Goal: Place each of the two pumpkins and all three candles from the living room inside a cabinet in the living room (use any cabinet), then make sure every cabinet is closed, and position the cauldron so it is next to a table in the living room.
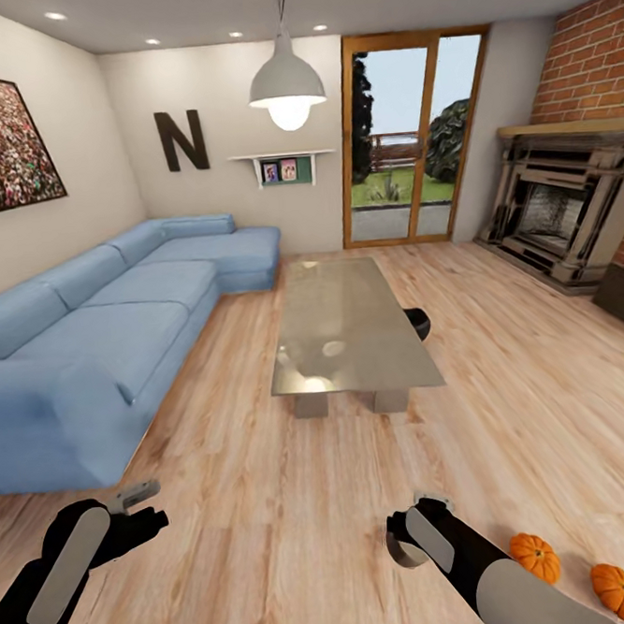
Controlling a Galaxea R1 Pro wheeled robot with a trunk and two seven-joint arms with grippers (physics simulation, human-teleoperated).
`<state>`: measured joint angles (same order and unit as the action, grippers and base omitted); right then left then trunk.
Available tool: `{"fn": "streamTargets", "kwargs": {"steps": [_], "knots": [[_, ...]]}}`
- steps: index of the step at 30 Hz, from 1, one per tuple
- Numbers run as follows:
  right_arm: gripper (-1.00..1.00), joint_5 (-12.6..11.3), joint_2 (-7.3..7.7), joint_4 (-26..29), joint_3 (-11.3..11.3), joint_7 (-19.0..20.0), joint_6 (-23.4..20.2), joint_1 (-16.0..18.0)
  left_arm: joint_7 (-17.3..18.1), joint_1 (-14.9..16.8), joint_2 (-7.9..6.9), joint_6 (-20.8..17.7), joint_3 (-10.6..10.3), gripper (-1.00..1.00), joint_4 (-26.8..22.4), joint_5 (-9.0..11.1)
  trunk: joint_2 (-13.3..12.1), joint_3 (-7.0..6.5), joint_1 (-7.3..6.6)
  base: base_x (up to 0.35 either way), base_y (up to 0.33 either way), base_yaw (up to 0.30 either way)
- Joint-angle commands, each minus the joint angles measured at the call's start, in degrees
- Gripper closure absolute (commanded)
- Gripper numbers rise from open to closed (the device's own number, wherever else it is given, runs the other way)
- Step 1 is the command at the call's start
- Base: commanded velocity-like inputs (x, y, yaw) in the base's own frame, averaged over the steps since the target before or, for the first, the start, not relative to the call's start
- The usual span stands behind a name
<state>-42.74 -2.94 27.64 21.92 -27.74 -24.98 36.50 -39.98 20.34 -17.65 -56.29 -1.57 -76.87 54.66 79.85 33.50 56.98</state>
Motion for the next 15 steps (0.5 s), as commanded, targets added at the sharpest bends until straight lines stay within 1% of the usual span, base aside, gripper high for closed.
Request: {"fn": "streamTargets", "kwargs": {"steps": [1, 3, 8, 15], "knots": [[1.0, -0.4, 0.04, 0.1, 0.4, -0.5, -0.1, 0.1, -0.6, 0.0, -0.05, -0.1, -0.1, -1.0, -0.1, 0.6, -0.4, -0.13, -0.23, 0.0, 0.0, -0.28], [1.0, -0.4, 0.04, 0.1, 0.4, -0.5, -0.1, 0.1, -0.6, 0.0, -0.03, -0.1, -0.1, -1.0, 0.0, 0.6, -1.2, -0.49, -0.67, -0.078, 0.0, -0.28], [1.0, -0.4, 0.04, 0.1, 0.4, -0.5, -0.1, 0.1, -0.6, 0.0, -0.02, -0.1, -0.1, -1.0, 0.0, 0.6, -3.2, -1.38, -1.76, -0.211, 0.0, -0.28], [1.0, -0.5, 0.04, 0.1, 0.4, -0.5, -0.2, 0.1, -0.6, 0.0, -0.06, -0.1, -0.1, -1.0, -0.1, 0.5, -6.0, -2.64, -3.3, -0.034, 0.0, -0.28]]}}
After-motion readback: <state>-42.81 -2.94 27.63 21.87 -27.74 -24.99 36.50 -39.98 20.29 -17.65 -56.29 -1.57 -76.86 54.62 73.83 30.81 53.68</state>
